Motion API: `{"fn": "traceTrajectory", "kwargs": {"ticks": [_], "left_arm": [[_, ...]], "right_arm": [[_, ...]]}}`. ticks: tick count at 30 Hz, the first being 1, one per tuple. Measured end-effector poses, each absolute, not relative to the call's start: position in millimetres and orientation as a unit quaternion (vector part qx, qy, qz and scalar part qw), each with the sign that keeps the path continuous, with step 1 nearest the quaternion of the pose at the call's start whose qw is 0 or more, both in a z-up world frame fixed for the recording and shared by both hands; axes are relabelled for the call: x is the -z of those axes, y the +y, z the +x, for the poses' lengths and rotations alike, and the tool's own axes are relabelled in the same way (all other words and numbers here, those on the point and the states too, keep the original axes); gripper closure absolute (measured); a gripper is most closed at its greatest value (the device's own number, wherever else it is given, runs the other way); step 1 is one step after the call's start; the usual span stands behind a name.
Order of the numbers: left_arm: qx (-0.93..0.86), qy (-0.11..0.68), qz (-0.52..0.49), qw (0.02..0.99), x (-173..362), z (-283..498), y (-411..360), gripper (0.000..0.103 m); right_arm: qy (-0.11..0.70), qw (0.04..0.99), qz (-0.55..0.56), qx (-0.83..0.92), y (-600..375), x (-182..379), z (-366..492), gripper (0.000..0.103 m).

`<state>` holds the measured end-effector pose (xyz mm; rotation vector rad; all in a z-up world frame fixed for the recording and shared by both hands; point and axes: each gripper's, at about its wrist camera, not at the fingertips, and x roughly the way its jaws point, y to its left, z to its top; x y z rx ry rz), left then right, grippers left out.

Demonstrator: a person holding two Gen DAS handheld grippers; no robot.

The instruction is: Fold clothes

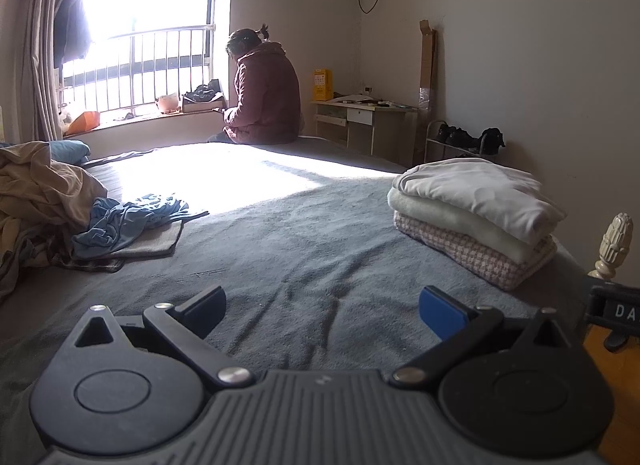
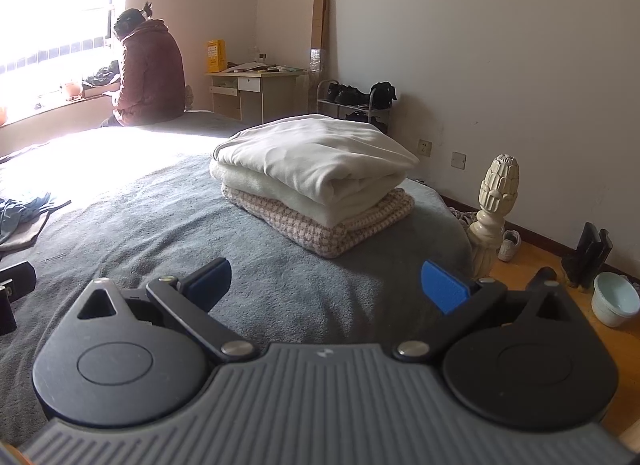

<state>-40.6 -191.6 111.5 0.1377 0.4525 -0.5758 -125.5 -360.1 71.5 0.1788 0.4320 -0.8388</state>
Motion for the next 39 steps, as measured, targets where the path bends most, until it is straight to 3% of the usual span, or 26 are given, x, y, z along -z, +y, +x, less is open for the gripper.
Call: {"fn": "traceTrajectory", "kwargs": {"ticks": [39], "left_arm": [[0.336, 0.216, 0.087, 0.913, -109.8, -70.4, -233.2, 0.000]], "right_arm": [[0.198, 0.866, 0.097, 0.450, -383.9, -69.3, -158.4, 0.001]]}}
